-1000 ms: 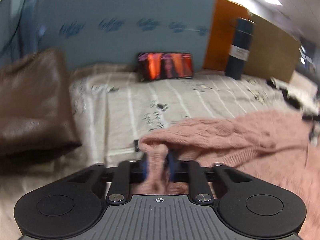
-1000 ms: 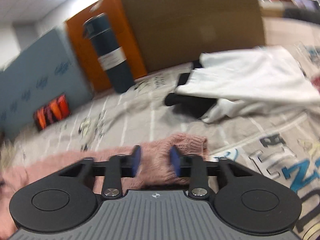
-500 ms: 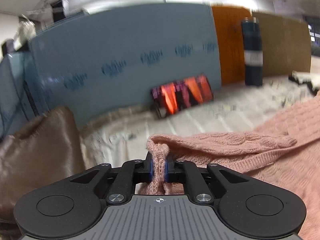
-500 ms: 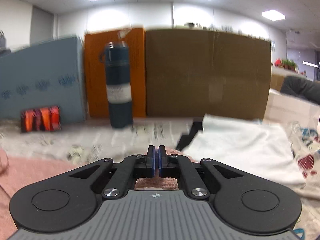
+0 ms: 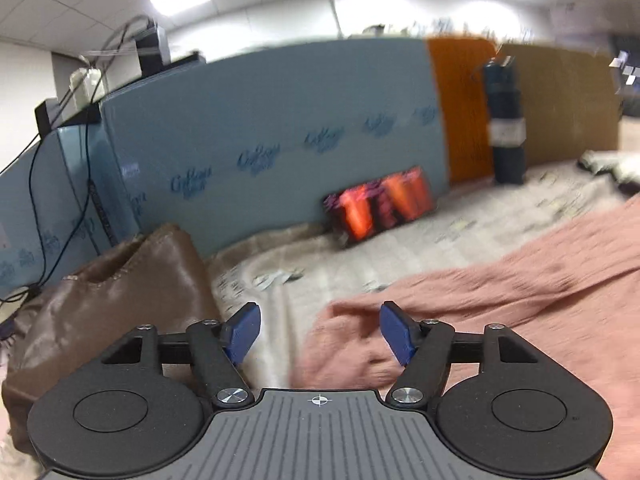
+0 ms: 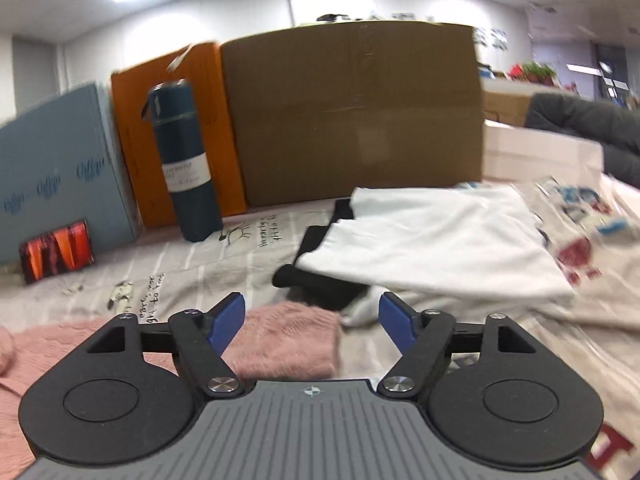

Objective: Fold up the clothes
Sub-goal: 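Grasp a sweater sleeve with the left gripper while the right gripper grasps another part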

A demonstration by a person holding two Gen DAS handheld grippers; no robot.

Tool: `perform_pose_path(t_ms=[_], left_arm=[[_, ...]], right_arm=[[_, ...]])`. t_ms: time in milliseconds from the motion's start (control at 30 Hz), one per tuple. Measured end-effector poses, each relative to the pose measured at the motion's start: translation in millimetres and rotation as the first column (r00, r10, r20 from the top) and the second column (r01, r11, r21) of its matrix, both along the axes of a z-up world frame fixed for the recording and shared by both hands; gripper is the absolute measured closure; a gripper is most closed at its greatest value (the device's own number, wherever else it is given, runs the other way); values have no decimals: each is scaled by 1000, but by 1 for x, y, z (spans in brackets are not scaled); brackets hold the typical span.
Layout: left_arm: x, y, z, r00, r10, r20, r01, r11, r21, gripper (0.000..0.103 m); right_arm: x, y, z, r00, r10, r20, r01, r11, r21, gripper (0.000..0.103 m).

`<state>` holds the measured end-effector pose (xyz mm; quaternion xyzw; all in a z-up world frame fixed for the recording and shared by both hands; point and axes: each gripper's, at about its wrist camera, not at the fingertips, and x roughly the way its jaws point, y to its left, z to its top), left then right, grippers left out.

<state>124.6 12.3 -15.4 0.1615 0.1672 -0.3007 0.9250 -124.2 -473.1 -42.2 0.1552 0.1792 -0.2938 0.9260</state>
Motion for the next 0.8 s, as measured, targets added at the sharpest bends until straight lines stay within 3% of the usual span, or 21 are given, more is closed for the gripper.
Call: perform_pose_path(t_ms=[67, 133, 233, 367, 500, 533, 667, 800], left_arm=[[-19, 0, 10, 998, -69, 4, 69, 996, -48, 35], [-40, -6, 15, 987, -158, 16, 159, 985, -69, 26], [-70, -19, 18, 955, -296, 32, 297, 953, -64, 20], [-93, -34, 11, 911, -413, 6, 413, 910, -38, 19], [-101, -42, 1, 899, -436, -35, 436, 900, -8, 18], [-102, -44, 0, 897, -440, -45, 440, 898, -13, 18], [-108, -51, -2, 889, -453, -60, 454, 891, -2, 18], [-99, -68, -12, 919, -377, -111, 385, 921, 56, 19]], right_arm=[[-18, -2, -1, 999, -26, 21, 25, 998, 53, 27], [-37, -2, -5, 998, -56, 33, 52, 992, 113, 27], [-57, 1, -15, 996, -84, 22, 78, 977, 197, 27], [-67, 16, -25, 999, -51, -5, 51, 973, 225, 33], [-65, 37, -32, 998, -41, -52, 48, 987, 155, 83], [-66, 40, -32, 998, -36, -48, 43, 989, 142, 90], [-76, 45, -24, 994, -106, 18, 105, 991, 85, 92], [-74, 42, -24, 990, -139, 3, 138, 988, 66, 92]])
